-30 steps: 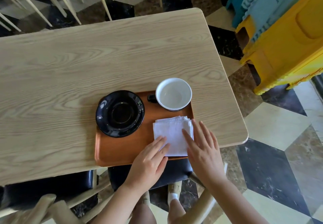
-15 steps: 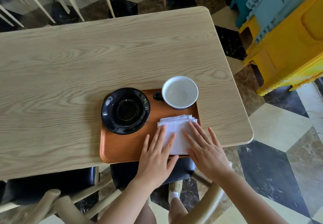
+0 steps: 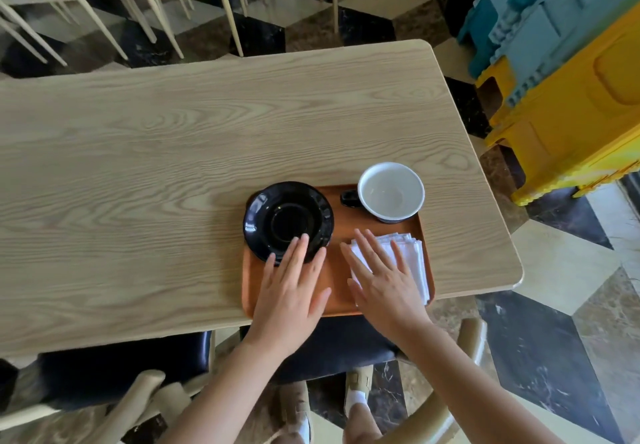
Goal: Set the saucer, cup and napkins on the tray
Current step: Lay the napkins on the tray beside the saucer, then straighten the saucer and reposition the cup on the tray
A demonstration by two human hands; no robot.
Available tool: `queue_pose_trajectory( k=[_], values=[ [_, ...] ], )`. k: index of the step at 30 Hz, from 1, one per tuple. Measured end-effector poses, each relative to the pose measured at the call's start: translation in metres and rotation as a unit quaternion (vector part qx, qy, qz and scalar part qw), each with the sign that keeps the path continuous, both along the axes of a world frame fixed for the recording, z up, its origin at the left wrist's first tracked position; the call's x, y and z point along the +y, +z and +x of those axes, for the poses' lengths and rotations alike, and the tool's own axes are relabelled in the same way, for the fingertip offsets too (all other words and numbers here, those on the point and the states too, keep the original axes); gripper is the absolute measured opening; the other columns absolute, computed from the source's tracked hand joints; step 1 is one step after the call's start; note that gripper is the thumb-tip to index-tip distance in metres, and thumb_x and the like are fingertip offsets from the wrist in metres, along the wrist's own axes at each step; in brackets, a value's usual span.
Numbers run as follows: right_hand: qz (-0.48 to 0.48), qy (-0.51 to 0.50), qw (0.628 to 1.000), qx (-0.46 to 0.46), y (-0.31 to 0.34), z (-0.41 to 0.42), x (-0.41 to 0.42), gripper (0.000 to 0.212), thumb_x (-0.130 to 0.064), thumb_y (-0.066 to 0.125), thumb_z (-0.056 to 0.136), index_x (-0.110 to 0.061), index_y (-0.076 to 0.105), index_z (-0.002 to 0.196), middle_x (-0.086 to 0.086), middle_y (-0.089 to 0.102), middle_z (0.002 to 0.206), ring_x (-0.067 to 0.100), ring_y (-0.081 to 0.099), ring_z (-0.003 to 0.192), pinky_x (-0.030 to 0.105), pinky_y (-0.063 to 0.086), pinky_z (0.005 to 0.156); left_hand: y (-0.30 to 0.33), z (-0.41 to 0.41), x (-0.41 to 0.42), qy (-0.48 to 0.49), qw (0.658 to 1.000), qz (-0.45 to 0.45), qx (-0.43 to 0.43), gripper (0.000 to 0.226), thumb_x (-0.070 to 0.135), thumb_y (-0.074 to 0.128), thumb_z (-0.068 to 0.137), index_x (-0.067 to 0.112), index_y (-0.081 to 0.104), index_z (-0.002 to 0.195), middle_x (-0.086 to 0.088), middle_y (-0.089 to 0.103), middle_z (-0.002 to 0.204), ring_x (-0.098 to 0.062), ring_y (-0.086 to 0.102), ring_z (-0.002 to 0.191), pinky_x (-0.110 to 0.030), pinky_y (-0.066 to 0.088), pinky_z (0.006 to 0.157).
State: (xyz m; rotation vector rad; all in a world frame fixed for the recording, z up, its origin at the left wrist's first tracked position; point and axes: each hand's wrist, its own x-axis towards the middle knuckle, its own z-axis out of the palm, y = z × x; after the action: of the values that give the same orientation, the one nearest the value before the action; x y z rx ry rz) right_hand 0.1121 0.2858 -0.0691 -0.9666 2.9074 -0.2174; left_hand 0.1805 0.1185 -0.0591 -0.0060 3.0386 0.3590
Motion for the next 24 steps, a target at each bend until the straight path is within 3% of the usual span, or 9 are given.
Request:
queue_pose_trajectory(
  k=[4, 7, 16, 24],
  values=[
    [0.006, 0.042, 0.999, 0.008, -0.002, 0.001, -0.036, 0.048, -0.027, 0.053, 0.082, -0.018, 0.050, 0.129, 0.009, 0.049, 0.139, 0.023, 0.039, 0.132, 0.050, 0.031, 0.106, -0.001, 0.015, -0.039, 0.023, 0.998, -0.036, -0.038, 0.059, 0.046, 0.026, 0.091, 0.011, 0.043, 0.135, -0.019, 0.039, 0.144, -0.031, 0.033, 0.135, -0.053, 0.029, 0.107],
    [0.002, 0.034, 0.999, 0.003, -0.004, 0.003, -0.048, 0.045, -0.023, 0.067, 0.076, -0.014, 0.059, 0.119, 0.012, 0.058, 0.130, 0.025, 0.047, 0.126, 0.054, 0.036, 0.101, -0.003, 0.021, -0.054, 0.020, 0.998, -0.025, -0.050, 0.061, 0.047, 0.024, 0.092, 0.007, 0.048, 0.131, -0.017, 0.048, 0.139, -0.029, 0.040, 0.132, -0.046, 0.039, 0.102],
    [-0.019, 0.024, 0.999, 0.025, -0.006, 0.014, -0.050, 0.040, -0.017, 0.067, 0.077, -0.009, 0.062, 0.116, 0.015, 0.061, 0.124, 0.029, 0.052, 0.121, 0.050, 0.040, 0.100, -0.006, 0.030, -0.060, -0.014, 1.000, -0.004, -0.027, 0.056, 0.043, 0.031, 0.091, 0.007, 0.051, 0.129, -0.016, 0.050, 0.136, -0.028, 0.043, 0.130, -0.039, 0.048, 0.095],
    [-0.035, 0.022, 0.999, 0.020, -0.005, 0.043, -0.042, 0.042, -0.018, 0.065, 0.080, -0.010, 0.058, 0.121, 0.013, 0.058, 0.129, 0.027, 0.048, 0.125, 0.047, 0.032, 0.104, -0.009, 0.057, -0.061, -0.021, 0.999, 0.007, -0.034, 0.055, 0.041, 0.031, 0.091, 0.009, 0.047, 0.132, -0.015, 0.047, 0.140, -0.027, 0.040, 0.132, -0.039, 0.047, 0.097]
  ],
)
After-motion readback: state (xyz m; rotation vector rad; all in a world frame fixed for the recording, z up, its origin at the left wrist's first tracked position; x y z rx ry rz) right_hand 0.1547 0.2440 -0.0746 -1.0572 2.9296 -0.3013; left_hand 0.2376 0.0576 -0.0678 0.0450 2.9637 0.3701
